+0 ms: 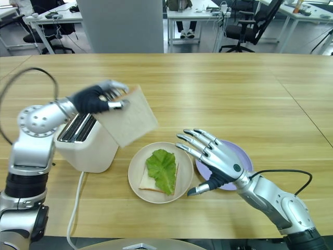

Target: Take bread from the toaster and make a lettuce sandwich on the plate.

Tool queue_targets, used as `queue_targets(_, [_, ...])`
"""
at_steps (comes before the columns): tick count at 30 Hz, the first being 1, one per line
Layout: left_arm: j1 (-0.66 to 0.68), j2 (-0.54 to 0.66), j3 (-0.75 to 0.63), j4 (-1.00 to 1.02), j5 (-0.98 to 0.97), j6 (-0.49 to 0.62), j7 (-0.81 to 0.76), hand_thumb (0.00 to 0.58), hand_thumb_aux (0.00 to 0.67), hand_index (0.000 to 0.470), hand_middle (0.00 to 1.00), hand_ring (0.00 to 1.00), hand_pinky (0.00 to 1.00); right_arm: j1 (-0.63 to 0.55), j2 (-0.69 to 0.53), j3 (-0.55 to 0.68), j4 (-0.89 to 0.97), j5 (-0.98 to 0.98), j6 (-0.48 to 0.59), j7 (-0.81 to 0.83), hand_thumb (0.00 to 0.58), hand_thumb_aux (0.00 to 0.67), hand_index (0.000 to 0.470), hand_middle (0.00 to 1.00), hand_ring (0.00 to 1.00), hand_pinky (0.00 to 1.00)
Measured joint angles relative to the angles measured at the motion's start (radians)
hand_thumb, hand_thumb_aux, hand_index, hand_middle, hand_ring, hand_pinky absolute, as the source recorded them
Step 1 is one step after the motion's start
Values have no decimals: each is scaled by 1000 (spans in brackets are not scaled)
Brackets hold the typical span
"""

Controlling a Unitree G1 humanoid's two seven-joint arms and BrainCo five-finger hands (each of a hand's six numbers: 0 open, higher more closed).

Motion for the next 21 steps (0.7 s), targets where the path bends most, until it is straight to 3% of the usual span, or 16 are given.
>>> queue_targets(7, [-117,-89,-205,318,-8,-180,-171,580,670,460,1000,1000,1000,26,-16,19,-75,57,-78,125,0,0,0,0,0,0])
queue_targets(11, [-188,-165,-296,517,19,-278,-235,580,670,460,1000,1000,1000,9,-13,94,-67,101,-89,236,0,0,0,0,0,0])
queue_targets(21, [-219,-275,-329,855,48,-405,-267,580,670,460,1000,1000,1000,-86,96,300,140,178,-44,467,0,0,0,0,0,0])
